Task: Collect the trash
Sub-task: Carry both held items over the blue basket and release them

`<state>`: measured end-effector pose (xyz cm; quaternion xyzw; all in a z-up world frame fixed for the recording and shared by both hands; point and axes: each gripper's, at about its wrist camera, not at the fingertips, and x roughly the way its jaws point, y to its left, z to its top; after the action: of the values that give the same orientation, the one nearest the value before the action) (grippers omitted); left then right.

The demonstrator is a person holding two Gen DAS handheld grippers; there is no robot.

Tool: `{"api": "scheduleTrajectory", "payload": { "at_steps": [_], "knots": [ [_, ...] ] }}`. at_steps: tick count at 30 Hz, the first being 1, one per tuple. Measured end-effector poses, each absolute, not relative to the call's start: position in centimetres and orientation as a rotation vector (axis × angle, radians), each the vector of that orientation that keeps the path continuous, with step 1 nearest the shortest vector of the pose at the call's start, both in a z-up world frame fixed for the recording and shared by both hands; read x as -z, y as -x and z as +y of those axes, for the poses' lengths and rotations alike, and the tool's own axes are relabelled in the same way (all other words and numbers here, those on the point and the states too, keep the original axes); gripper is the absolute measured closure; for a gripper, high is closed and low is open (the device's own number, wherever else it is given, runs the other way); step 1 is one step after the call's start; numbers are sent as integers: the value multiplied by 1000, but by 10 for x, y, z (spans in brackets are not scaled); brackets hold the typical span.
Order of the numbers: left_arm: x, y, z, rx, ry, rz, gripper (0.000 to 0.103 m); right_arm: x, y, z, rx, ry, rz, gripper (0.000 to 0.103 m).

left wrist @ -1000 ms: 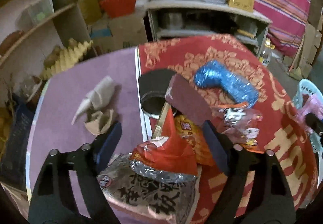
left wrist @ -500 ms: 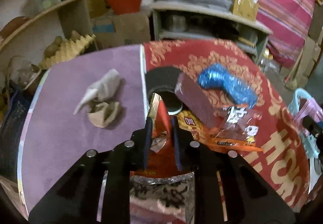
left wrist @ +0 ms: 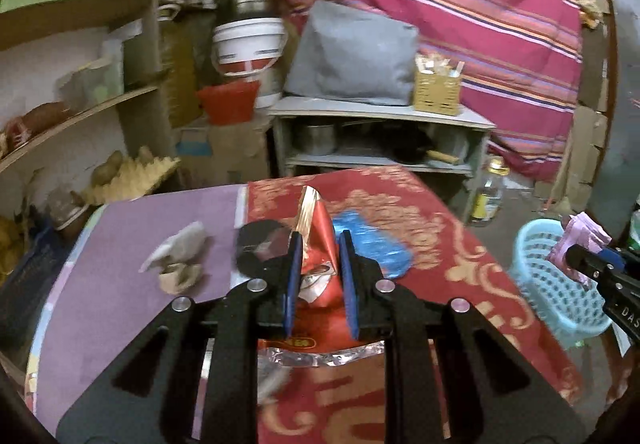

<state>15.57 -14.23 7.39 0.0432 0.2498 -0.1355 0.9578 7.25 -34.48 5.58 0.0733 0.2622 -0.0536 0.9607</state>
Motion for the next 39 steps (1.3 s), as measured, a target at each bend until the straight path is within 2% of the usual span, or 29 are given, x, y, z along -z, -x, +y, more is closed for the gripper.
{"api": "scheduleTrajectory", "payload": {
  "at_steps": [12, 22, 35, 37, 38, 39],
  "knots": [
    [-67, -132, -263, 481, -125, 486, 86, -53, -33, -435, 282, -185, 541, 79],
    [-33, -126, -361, 624, -198, 548, 86, -32, -26, -494, 376, -214, 580, 79],
    [-10, -141, -424, 707, -164, 602, 84, -13, -27, -528, 396, -265, 606, 79],
    [-9, -144, -423, 696, -165, 605, 68, -12, -27, -526, 393, -259, 607, 79],
    [-9, -145, -422, 682, -161, 606, 55, -12, -28, -526, 391, -259, 608, 79],
    [-8, -147, -421, 673, -158, 604, 49, -12, -29, -526, 390, -259, 611, 79]
  ]
}}
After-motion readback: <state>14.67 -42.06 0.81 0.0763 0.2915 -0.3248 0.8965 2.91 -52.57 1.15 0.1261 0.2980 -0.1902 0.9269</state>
